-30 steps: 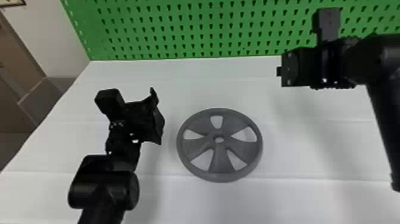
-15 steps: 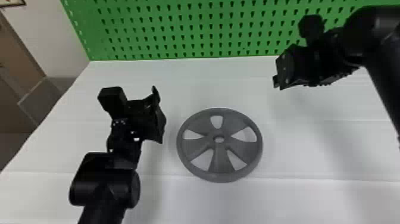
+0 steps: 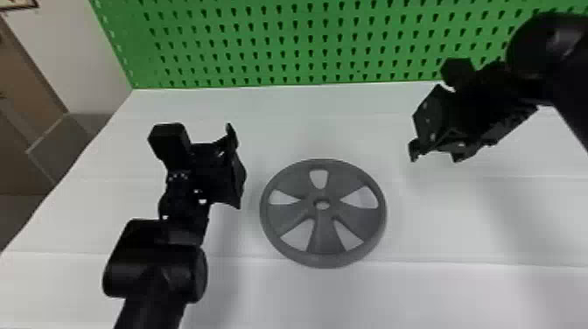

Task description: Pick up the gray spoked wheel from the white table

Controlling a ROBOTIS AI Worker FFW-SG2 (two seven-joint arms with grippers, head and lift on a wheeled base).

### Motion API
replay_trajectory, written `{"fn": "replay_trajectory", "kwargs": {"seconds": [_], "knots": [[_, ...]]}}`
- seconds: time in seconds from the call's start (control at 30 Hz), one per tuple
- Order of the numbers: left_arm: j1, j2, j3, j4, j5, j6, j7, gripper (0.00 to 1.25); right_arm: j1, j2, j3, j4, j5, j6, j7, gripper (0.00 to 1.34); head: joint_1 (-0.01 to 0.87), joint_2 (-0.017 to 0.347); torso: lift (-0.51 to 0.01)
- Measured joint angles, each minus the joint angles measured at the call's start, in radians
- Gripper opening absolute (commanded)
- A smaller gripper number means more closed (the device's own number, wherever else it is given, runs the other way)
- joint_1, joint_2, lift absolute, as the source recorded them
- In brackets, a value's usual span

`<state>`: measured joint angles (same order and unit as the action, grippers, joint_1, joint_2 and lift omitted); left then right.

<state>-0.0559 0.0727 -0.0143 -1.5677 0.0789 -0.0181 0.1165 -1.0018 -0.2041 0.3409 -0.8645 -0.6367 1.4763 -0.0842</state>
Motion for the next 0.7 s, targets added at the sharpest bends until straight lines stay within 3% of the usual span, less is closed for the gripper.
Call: {"fn": "replay_trajectory", "kwargs": {"seconds": [0.27, 0.7], "knots": [[-0.011, 0.013, -0.014, 0.000, 0.000, 0.004, 0.000, 1.09, -0.034, -0.032, 0.087, 0.093, -0.107, 0.031, 0.001, 1.06, 0.778, 0.155, -0.081], [-0.024, 0.019, -0.028, 0.001, 0.002, 0.011, 0.006, 1.09, -0.042, -0.033, 0.129, 0.110, -0.075, 0.092, 0.001, 1.06, 0.778, 0.155, -0.081]]}}
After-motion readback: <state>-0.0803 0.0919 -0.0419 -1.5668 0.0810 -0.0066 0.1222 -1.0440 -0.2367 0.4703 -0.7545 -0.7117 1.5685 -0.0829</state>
